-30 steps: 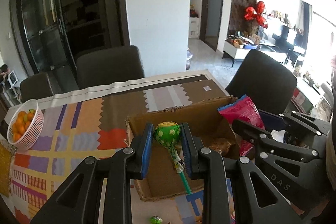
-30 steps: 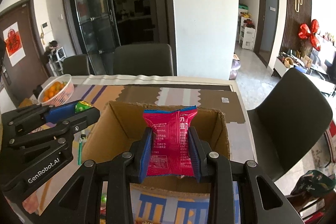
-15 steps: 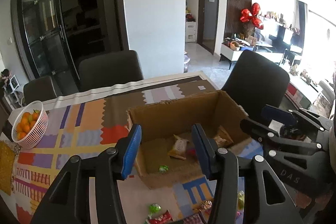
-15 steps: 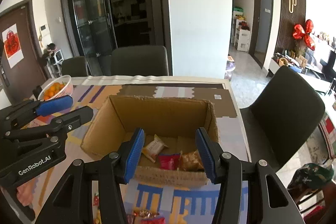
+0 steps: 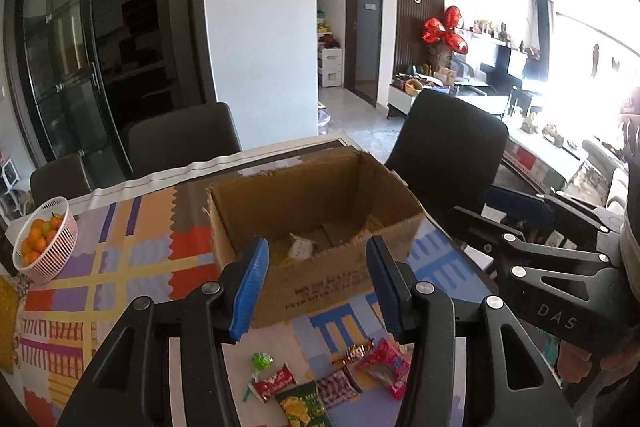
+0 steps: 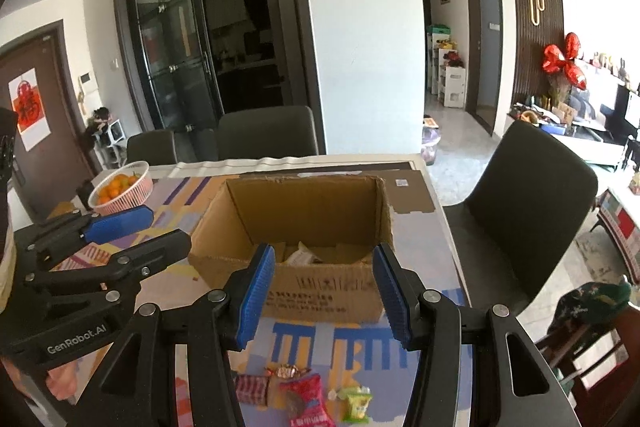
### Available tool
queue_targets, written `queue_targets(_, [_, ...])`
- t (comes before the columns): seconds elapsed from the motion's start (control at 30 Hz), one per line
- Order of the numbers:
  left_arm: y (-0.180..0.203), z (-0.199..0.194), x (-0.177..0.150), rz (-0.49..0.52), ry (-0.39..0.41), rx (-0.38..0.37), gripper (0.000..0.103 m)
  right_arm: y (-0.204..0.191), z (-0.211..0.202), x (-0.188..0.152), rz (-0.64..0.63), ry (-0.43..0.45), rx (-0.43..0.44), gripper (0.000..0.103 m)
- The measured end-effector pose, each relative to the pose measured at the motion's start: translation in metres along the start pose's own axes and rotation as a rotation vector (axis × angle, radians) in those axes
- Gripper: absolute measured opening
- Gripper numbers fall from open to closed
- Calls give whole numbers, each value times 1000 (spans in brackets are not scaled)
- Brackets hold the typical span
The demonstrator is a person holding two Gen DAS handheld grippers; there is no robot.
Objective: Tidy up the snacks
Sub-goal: 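Move both grippers back toward the remaining snacks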
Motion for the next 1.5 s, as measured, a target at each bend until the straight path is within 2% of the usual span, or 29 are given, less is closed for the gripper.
queue_targets(0.3, [10,4,-42,47,-45,-16,51,-4,-7,-42,-25,-36,-44,52])
queue_targets(0.77, [18,39,-111,117,-202,-30,51,3,15,-121,38,-211,-34,52])
queue_targets(1.0, [19,63,-131,158,-282,-33,51,2,29,-151,50,-292,-37,52])
queue_targets(1.17, [16,85,-143,142,-339,-49,51,6,43,-167,76,-342,-36,52])
queue_targets(1.5, [15,122,-155,142,-402,-68,50,12,71,-191,125,-425,-24,52])
Point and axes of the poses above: each gripper's, at about its wrist camera, not at the fingertips, and z roughly the way its jaws point, y to its right, x to its top, the point moved 5 cm from there along z, roughly the way its jaws point, and after that the axes turned 9 degrees about -z, right-handed, at the moved point
